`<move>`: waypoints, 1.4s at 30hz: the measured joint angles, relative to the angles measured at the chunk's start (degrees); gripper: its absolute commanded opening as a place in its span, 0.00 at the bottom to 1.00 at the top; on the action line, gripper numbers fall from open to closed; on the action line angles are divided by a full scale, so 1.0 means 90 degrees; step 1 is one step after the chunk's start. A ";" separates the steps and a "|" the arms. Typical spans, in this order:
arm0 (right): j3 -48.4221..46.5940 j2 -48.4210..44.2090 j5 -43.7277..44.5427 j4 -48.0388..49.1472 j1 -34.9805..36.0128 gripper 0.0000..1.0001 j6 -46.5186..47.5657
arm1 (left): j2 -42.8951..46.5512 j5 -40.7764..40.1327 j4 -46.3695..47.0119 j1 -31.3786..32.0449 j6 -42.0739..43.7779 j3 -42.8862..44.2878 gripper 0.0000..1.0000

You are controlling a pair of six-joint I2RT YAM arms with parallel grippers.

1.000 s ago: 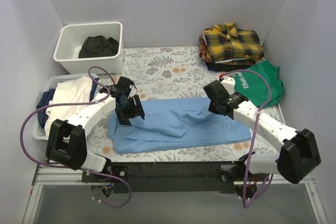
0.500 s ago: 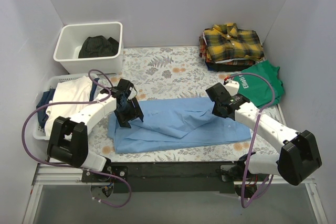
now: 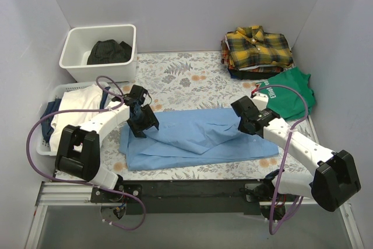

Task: Fold and stack the long sleeve shirts
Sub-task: Fold the shirt

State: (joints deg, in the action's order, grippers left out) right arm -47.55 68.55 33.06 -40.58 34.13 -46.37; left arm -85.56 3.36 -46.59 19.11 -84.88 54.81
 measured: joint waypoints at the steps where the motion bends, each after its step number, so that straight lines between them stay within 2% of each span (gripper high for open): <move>1: 0.0015 0.0000 0.0000 0.0000 -0.0005 0.01 0.0000 | 0.0000 0.0000 0.0015 -0.0005 0.0000 0.0000 0.59; 12: 0.0124 -0.0143 0.0010 0.0005 -0.0066 0.01 0.0002 | -0.0214 0.0002 0.0160 -0.0039 -0.0024 -0.0206 0.51; 15: 0.0216 -0.0248 0.0022 0.0002 -0.0114 0.01 0.0002 | -0.0289 0.0002 0.0185 -0.0090 -0.0010 -0.0206 0.37; 17: 0.0243 -0.0279 0.0022 -0.0002 -0.0143 0.01 0.0002 | -0.0328 0.0000 0.0189 -0.0141 0.0022 -0.0206 0.15; 19: 0.0250 -0.0289 0.0022 -0.0002 -0.0163 0.01 0.0002 | -0.0372 -0.0002 0.0192 -0.0199 0.0049 -0.0206 0.01; 28: 0.0282 -0.0340 0.0007 0.0017 -0.0172 0.01 0.0002 | -0.0636 -0.0034 0.0177 -0.0245 0.0194 0.0027 0.00; 34: 0.0721 -0.0583 -0.0270 0.0080 -0.0240 0.01 -0.0005 | -0.0651 -0.0053 0.0182 -0.0287 0.0265 0.0134 0.00; 38: 0.0971 -0.0605 -0.0758 -0.0029 -0.0255 0.29 -0.0010 | -0.0665 -0.0053 0.0180 -0.0291 0.0306 0.0131 0.00; 42: 0.1061 -0.0860 -0.1083 -0.0362 -0.0255 0.37 -0.0029 | -0.0692 -0.0051 0.0182 -0.0316 0.0350 0.0134 0.00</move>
State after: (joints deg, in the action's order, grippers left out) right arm -38.00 60.82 23.31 -43.83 31.83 -46.63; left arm -91.79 2.90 -44.95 16.27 -81.73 56.01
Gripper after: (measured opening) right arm 0.318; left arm 0.019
